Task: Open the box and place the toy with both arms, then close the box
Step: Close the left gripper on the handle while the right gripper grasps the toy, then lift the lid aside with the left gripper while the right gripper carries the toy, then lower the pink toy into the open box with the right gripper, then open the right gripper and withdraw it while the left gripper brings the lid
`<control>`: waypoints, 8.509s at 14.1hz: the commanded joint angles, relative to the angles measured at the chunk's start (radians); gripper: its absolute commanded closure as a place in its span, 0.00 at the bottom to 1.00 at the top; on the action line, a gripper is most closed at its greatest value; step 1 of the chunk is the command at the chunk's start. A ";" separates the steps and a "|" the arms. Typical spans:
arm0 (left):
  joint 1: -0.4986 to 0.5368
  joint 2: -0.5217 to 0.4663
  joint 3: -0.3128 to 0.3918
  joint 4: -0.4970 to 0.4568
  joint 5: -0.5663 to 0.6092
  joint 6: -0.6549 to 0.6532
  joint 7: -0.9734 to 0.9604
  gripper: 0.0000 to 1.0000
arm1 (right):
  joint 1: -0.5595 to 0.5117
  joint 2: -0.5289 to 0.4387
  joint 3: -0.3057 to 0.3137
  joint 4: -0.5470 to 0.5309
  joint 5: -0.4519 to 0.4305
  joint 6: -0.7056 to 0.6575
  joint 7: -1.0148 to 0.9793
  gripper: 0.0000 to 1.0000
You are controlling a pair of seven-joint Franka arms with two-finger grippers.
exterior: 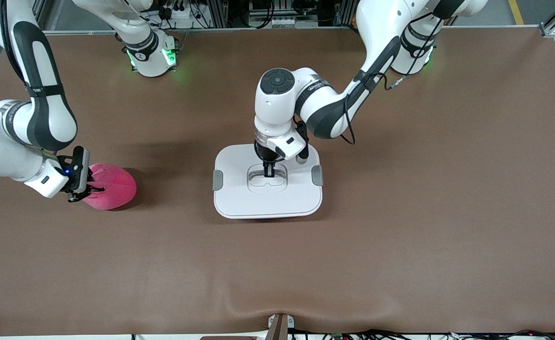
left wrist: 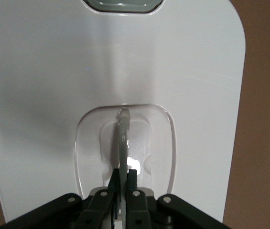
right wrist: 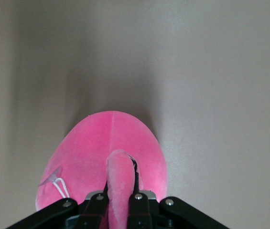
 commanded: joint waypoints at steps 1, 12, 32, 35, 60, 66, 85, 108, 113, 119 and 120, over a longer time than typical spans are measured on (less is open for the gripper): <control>-0.015 0.015 0.011 0.031 0.033 0.006 -0.022 1.00 | -0.014 -0.018 0.006 0.013 0.011 -0.030 0.010 1.00; -0.015 -0.026 0.010 0.027 0.037 -0.031 -0.025 1.00 | -0.014 -0.057 0.003 0.116 0.008 -0.276 0.495 1.00; 0.333 -0.296 -0.006 0.011 -0.269 -0.324 0.750 1.00 | 0.369 0.007 0.013 0.506 0.014 -0.520 1.728 1.00; 0.385 -0.324 -0.006 0.000 -0.335 -0.368 0.864 1.00 | 0.469 0.114 0.014 0.664 0.014 -0.544 1.946 1.00; 0.782 -0.379 0.004 -0.037 -0.423 -0.740 1.723 1.00 | 0.595 0.341 0.039 0.863 0.057 -0.457 2.303 1.00; 0.801 -0.371 -0.004 -0.049 -0.366 -0.738 1.779 1.00 | 0.597 0.386 0.040 0.858 0.057 -0.457 2.292 1.00; 0.865 -0.367 -0.003 -0.068 -0.375 -0.741 1.889 1.00 | 0.688 0.505 0.040 0.831 -0.052 -0.308 2.168 1.00; 0.887 -0.364 -0.006 -0.065 -0.378 -0.743 1.904 1.00 | 0.808 0.521 0.043 0.765 -0.062 0.060 1.985 0.00; 0.881 -0.373 -0.035 -0.057 -0.380 -0.744 1.856 1.00 | 0.750 0.386 0.037 0.762 -0.062 -0.131 1.984 0.00; 0.868 -0.362 -0.163 -0.052 -0.377 -0.735 1.578 1.00 | 0.525 0.187 0.025 0.656 -0.064 -0.354 1.960 0.00; 0.858 -0.359 -0.174 -0.052 -0.377 -0.734 1.537 1.00 | 0.482 0.144 0.025 0.607 -0.064 -0.351 1.953 0.00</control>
